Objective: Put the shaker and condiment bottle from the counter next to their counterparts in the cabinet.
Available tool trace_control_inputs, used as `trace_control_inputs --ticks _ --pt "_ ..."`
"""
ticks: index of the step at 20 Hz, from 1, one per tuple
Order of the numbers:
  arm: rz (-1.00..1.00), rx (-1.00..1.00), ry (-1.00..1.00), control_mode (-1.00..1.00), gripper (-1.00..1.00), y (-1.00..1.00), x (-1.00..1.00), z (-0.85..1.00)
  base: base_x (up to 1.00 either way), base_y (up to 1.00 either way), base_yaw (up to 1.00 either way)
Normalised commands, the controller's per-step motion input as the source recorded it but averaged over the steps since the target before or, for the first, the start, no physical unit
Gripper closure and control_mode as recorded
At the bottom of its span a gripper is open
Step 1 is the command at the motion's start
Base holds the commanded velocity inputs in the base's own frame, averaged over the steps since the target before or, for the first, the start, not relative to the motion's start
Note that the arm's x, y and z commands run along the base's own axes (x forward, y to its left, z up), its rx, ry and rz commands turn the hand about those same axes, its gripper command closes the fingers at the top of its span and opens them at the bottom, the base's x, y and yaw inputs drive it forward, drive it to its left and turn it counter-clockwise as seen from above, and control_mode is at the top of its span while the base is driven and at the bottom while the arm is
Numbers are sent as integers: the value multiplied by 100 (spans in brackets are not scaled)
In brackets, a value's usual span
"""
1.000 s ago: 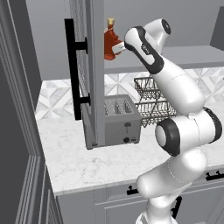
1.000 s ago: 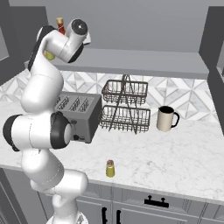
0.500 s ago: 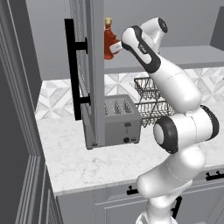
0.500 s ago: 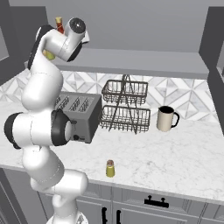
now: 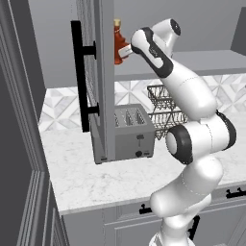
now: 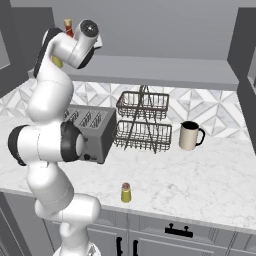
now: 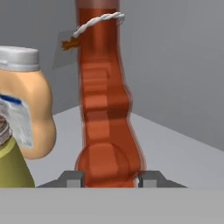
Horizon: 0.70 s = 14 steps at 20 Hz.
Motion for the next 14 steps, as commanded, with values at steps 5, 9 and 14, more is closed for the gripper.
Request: trace_control_inputs --ticks 5,9,14 --pt "3 -2 0 -100 -100 16 32 -36 0 0 0" --pt "4 -2 0 -100 -100 8 7 -37 0 0 0" --pt "1 0 0 -100 -100 0 0 -11 0 0 0"
